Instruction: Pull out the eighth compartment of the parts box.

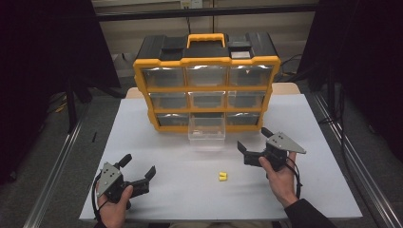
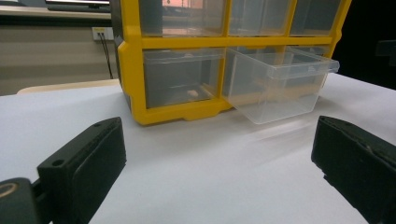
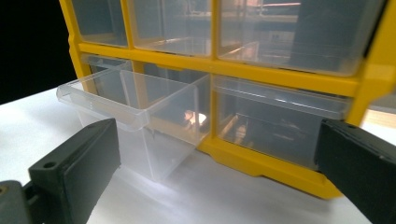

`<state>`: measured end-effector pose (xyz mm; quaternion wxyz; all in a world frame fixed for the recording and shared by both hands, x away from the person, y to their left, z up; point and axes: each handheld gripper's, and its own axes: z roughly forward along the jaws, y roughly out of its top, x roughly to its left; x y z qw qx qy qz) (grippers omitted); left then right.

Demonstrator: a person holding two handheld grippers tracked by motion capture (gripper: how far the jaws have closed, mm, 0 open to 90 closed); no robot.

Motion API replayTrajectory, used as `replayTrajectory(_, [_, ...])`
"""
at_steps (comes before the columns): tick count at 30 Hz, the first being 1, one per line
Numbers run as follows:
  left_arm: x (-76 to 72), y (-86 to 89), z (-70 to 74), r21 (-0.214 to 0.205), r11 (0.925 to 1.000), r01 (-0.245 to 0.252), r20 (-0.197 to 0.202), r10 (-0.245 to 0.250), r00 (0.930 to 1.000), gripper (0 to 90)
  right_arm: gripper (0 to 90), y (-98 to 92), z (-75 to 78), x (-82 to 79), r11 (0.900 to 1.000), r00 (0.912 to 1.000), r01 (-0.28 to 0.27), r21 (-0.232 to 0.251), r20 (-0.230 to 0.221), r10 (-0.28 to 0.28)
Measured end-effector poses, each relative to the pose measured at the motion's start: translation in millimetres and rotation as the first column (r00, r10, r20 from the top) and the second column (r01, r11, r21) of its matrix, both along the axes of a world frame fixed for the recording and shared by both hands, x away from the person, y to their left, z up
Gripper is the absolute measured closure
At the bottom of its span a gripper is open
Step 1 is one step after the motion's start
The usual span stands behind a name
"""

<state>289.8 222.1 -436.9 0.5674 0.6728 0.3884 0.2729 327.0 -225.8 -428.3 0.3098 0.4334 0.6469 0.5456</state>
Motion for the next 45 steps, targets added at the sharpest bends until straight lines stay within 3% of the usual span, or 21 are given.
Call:
replayTrajectory(21, [-3.7, -0.5, 1.4, 0.007, 1.0000, -0.006, 0.010, 0.006, 0.9999, 3.1, 0.8, -41.9, -5.1, -36.7, 0.9940, 0.9927, 0.110, -0.002, 0.051, -0.109])
replayTrajectory(26, [-3.8, -0.6, 0.7, 0.002, 0.9999, -0.013, 0.004, 0.013, 0.9999, 2.7, 0.8, -50.3, -7.6, -44.1, 0.9920, 0.9911, 0.126, -0.001, 0.044, -0.126])
replayTrajectory(35, [-4.6, 1.8, 0.8, -0.019, 0.9991, -0.039, -0.008, 0.039, 0.9992, 2.0, 0.8, -66.1, -7.7, -60.8, 0.9832, 0.9822, 0.183, 0.005, 0.045, -0.183])
replayTrajectory(38, [-5.6, 1.3, 1.3, -0.015, 0.9992, -0.038, -0.011, 0.038, 0.9992, 2.0, 1.2, -71.5, -9.9, -68.2, 0.9781, 0.9775, 0.207, -0.016, 0.044, -0.207])
replayTrajectory(45, [-8.9, 0.9, 2.9, -0.033, 0.9990, -0.031, -0.005, 0.031, 0.9995, 1.7, 1.2, -80.3, -12.3, -79.2, 0.9730, 0.9722, 0.231, -0.011, 0.044, -0.230])
